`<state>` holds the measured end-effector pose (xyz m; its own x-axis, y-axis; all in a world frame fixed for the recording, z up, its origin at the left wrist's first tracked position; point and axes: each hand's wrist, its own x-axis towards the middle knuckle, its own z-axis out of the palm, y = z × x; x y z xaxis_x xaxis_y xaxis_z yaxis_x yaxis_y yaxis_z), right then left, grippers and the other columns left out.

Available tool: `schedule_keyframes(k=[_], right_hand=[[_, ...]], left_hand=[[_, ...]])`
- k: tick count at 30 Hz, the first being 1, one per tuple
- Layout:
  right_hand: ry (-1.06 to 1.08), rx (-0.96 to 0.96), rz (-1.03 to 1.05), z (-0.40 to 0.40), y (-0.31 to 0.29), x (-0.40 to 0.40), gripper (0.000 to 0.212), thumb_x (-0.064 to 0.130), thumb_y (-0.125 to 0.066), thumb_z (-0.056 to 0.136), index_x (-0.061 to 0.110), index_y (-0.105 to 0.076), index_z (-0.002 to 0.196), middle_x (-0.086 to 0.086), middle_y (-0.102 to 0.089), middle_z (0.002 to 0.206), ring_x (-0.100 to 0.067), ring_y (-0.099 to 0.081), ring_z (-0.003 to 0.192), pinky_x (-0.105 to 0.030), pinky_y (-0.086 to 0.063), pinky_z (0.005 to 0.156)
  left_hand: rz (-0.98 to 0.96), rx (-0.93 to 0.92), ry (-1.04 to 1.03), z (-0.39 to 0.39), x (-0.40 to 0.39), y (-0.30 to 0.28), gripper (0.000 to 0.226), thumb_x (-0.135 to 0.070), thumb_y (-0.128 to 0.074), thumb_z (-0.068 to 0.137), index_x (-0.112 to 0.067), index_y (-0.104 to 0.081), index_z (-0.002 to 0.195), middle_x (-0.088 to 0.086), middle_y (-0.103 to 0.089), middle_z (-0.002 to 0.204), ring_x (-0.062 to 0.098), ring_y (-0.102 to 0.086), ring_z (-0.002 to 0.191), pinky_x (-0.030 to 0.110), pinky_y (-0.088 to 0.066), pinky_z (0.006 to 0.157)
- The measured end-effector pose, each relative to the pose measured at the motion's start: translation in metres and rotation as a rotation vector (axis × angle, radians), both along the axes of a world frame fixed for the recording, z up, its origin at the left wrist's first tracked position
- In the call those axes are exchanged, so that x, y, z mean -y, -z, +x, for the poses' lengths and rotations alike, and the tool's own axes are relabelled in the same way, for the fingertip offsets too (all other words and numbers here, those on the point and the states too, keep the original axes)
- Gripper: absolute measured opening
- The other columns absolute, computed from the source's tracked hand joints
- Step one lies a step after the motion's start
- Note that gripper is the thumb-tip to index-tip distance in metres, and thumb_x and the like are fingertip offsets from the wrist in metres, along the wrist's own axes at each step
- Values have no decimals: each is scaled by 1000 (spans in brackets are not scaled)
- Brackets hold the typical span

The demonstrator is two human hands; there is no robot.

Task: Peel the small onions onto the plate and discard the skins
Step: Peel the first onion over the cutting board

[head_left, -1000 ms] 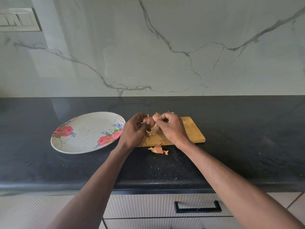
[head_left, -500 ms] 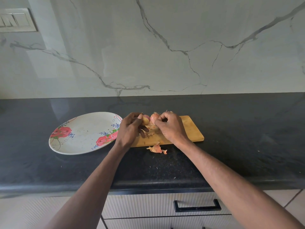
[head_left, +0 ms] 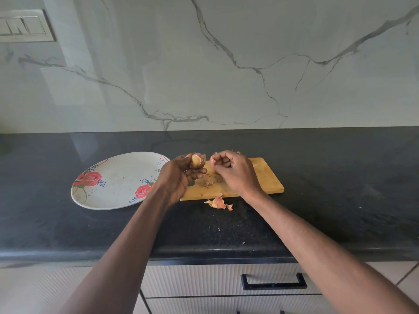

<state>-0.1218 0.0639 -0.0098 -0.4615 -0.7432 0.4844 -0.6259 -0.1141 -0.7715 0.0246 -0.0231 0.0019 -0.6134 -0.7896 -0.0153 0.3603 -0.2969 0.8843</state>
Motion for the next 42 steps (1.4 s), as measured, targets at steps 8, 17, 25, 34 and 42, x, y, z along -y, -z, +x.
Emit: schedule_keyframes(k=[8, 17, 25, 34, 42], right_hand=[[-130, 296, 85, 1, 1, 1, 44, 44, -77, 85, 1, -73, 76, -21, -63, 107, -20, -67, 58, -24, -47, 47], [-240, 512, 30, 4, -10, -6, 7, -7, -71, 85, -11, -70, 91, -14, -67, 69, -14, -62, 49, -21, -49, 47], [-328, 647, 6, 4, -11, -5, 7, -10, -68, 84, -4, -71, 82, -12, -65, 65, -19, -60, 53, -23, -48, 48], [-384, 878, 36, -2, -17, -8, 12, -10, -58, 84, -8, -65, 94, -12, -59, 66, -15, -50, 51, -21, -41, 44], [-87, 291, 39, -5, -4, -4, 19, 19, -76, 84, 2, -76, 75, -8, -68, 69, -11, -62, 68, -30, -50, 85]], left_hand=[[-76, 45, 68, -2, -4, 0, 18, -11, -50, 103, 1, -61, 110, 16, -67, 92, 21, -67, 68, 24, -55, 53], [-35, 34, 102, 0, -3, -1, 21, -14, -59, 99, 5, -64, 107, 17, -69, 85, 22, -68, 68, 23, -57, 56], [19, 78, 116, -1, -4, -1, 23, -17, -50, 105, -1, -65, 98, 17, -66, 77, 17, -59, 57, 21, -48, 46], [112, 30, 144, 3, -3, -6, 27, -23, -47, 105, 2, -56, 107, 20, -69, 86, 14, -56, 55, 20, -46, 43], [62, -1, 150, 4, -4, -3, 16, -11, -49, 103, -2, -60, 110, 19, -64, 89, 20, -59, 65, 22, -53, 53]])
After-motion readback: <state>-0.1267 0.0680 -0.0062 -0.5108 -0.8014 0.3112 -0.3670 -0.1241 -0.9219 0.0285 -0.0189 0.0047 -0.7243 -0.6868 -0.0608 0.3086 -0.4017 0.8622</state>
